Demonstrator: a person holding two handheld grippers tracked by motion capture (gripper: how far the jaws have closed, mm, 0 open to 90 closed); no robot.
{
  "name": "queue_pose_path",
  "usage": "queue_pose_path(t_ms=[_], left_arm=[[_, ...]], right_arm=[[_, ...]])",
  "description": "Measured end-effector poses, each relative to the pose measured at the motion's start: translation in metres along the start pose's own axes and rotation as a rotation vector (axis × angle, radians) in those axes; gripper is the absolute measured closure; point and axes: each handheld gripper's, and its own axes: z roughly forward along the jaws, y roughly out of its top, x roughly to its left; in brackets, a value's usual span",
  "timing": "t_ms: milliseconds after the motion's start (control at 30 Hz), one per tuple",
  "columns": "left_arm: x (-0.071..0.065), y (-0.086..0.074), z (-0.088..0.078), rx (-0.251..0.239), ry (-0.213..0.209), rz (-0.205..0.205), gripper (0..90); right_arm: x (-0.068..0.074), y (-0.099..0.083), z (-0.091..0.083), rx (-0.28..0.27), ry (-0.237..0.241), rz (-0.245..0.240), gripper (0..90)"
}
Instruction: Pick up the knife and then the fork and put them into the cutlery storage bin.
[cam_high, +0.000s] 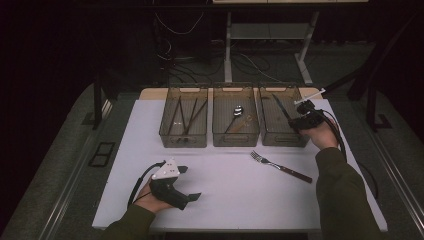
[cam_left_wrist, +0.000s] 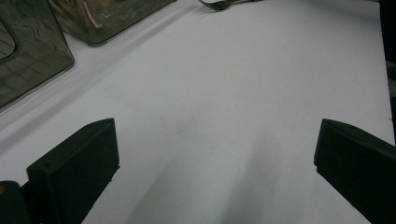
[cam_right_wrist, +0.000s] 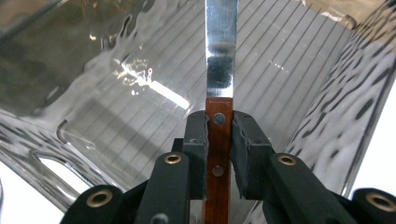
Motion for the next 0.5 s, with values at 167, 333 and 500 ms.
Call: queue_pose_path(t_ms=[167,333,500], left_arm=[[0.0,0.0,0.0,-0.001,0.0,0.001,0.0],[0.0,0.0,0.0,0.0,0.0,0.004,0.0],[0.0,0.0,0.0,-0.001,0.0,0.001,0.0]], right_arm=[[0.001,0.001,0.0,0.001,-0.004,0.006,70.4],[0.0,0.001,-0.003,-0.02,0.0,0.015,66.9],[-0.002,-0.001,-0.01,-0.058,0.024,0.035,61.3]])
